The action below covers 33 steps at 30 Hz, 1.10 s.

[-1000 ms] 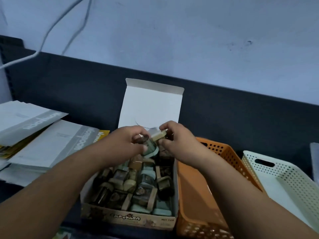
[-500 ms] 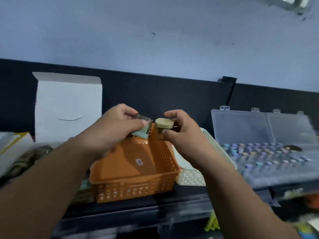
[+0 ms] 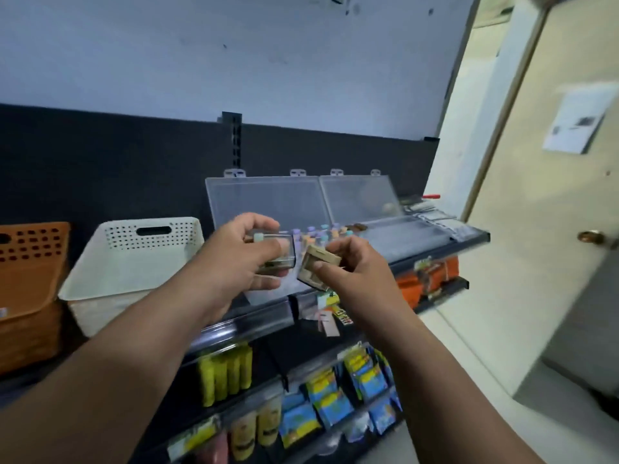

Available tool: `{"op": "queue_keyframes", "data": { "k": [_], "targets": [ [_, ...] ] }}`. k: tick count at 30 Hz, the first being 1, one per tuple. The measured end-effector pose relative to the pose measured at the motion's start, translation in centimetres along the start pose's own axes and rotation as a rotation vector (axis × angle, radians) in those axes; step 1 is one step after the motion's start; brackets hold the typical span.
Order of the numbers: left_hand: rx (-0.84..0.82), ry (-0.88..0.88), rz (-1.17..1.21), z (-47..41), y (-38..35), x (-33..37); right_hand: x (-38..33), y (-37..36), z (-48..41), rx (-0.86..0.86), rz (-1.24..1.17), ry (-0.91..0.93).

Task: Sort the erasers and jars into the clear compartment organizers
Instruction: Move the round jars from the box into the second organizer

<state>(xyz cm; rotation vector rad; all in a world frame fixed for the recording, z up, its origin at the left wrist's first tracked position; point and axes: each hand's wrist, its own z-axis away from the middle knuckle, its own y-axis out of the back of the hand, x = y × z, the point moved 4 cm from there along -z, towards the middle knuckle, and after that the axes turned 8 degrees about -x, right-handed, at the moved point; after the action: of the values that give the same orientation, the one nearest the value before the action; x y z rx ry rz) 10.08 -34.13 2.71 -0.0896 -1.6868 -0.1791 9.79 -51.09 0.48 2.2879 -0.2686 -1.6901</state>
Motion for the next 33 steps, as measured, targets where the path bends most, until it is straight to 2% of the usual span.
{"op": "queue_keyframes", "data": {
  "k": [5, 9, 14, 21, 33],
  "targets": [
    [-0.082, 0.019, -0.016, -2.7, -7.8, -0.1, 2.9, 7.8, 1.3, 0.079, -0.030, -0.050],
    [-0.201, 0.073, 0.034, -5.6, -12.5, -0.7, 5.7, 11.5, 0.9, 0.091, -0.084, -0.091],
    [-0.292, 0.090, -0.055, -11.1, -16.2, -1.6, 8.9, 15.7, -2.1, 0.121, -0.089, -0.160],
    [-0.228, 0.003, -0.413, -21.7, -18.1, -1.7, 12.4, 21.0, -10.7, 0.119, -0.002, -0.212],
    [-0.122, -0.014, -0.721, -34.5, -20.1, -2.1, 16.3, 27.6, -23.9, 0.047, 0.297, -0.118]
  ]
}}
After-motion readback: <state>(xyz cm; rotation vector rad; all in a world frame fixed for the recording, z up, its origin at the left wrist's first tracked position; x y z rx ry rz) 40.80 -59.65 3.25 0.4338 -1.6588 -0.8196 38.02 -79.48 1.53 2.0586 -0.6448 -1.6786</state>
